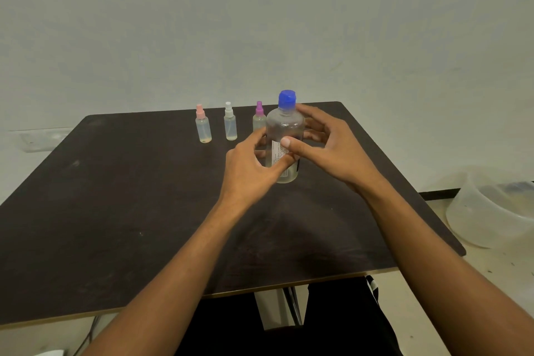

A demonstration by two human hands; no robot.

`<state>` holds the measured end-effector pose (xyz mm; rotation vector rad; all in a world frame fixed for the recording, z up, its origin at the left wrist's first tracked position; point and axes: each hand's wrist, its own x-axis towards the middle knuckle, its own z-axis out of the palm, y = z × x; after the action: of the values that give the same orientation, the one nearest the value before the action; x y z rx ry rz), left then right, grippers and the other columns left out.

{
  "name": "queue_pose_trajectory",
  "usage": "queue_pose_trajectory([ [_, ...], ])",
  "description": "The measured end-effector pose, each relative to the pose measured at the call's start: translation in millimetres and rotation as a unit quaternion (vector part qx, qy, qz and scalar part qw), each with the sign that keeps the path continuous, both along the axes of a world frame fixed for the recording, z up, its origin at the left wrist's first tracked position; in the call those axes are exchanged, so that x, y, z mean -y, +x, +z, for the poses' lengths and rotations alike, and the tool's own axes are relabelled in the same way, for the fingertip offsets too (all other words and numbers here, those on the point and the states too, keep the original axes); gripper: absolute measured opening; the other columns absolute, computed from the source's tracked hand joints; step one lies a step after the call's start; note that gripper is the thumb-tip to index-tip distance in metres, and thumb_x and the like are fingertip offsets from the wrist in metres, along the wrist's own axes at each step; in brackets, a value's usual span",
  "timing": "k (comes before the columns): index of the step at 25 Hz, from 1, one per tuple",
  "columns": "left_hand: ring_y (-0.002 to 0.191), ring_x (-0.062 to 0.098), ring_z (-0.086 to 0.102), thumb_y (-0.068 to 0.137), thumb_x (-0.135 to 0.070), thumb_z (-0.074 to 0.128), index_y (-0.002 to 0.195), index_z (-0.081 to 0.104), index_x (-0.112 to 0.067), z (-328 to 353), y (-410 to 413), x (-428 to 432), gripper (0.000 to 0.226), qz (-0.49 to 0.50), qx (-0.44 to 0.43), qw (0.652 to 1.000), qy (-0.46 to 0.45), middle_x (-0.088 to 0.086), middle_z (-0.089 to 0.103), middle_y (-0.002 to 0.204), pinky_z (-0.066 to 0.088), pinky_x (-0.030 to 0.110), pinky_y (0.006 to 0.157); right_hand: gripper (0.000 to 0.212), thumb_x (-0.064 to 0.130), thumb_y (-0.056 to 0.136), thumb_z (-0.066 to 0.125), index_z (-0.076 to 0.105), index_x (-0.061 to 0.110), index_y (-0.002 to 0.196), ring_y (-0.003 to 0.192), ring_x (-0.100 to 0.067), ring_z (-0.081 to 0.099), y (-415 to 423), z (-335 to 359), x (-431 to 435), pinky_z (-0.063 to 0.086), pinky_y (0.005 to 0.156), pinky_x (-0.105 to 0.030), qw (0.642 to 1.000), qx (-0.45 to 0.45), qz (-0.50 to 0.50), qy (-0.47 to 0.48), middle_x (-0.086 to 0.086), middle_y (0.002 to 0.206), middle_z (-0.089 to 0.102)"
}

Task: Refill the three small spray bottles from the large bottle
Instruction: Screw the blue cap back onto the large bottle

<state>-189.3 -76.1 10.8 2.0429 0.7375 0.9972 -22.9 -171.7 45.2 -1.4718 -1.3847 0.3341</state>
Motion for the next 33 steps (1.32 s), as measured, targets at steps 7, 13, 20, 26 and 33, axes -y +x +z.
queue_pose_trajectory([
  [7,0.109,-0.001,0.059,0.085,-0.051,0.084,0.149,0.055,-0.034,-2.1,25.6,-13.0,0.073,-0.019,-0.005,1.0,-0.003,-0.012,0.068,0.138,0.042,0.008,0.084,0.072,0.043,0.087,0.085,0.054,0.036,0.151,0.119,0.011,0.065,22.1,-2.1,-6.8,0.048,0.091,-0.003,1.0,-0.002,-0.012,0.006,0.036,0.123,0.068],
  [13,0.104,-0.008,0.059,0.085,-0.046,0.086,0.145,0.057,-0.032,8.4,78.8,-36.3,0.068,-0.05,0.004,0.998,-0.03,-0.01,0.067,0.138,0.043,0.001,0.081,0.075,0.042,0.088,0.084,0.053,0.028,0.155,0.125,-0.001,0.066,67.3,12.1,-23.2,0.051,0.103,-0.015,0.999,0.028,-0.042,-0.007,0.012,0.139,0.069],
  [20,0.13,0.016,0.064,0.086,-0.043,0.086,0.148,0.055,-0.025,4.0,149.7,-68.7,0.072,-0.081,-0.013,0.995,-0.053,-0.004,0.065,0.144,0.053,0.03,0.107,0.077,0.041,0.085,0.087,0.054,0.029,0.154,0.123,-0.011,0.07,130.0,9.8,-48.1,0.057,0.106,-0.035,0.996,0.019,-0.079,-0.041,0.004,0.139,0.07],
  [26,0.129,0.021,0.067,0.085,-0.034,0.089,0.15,0.055,-0.024,-11.6,200.7,-89.8,0.074,-0.07,-0.037,0.993,-0.092,0.002,0.066,0.145,0.053,0.039,0.11,0.077,0.038,0.085,0.088,0.054,0.029,0.153,0.123,-0.012,0.069,173.0,-6.6,-70.2,0.056,0.109,-0.039,0.992,0.026,-0.107,-0.065,0.003,0.14,0.069],
  [33,0.128,0.021,0.067,0.082,-0.035,0.091,0.146,0.06,-0.022,-27.8,232.6,-106.4,0.073,-0.059,-0.049,0.992,-0.098,0.002,0.069,0.141,0.053,0.043,0.112,0.081,0.032,0.083,0.09,0.053,0.025,0.155,0.126,-0.017,0.069,202.6,-25.7,-87.7,0.057,0.108,-0.045,0.99,-0.01,-0.116,-0.085,-0.003,0.143,0.068],
])
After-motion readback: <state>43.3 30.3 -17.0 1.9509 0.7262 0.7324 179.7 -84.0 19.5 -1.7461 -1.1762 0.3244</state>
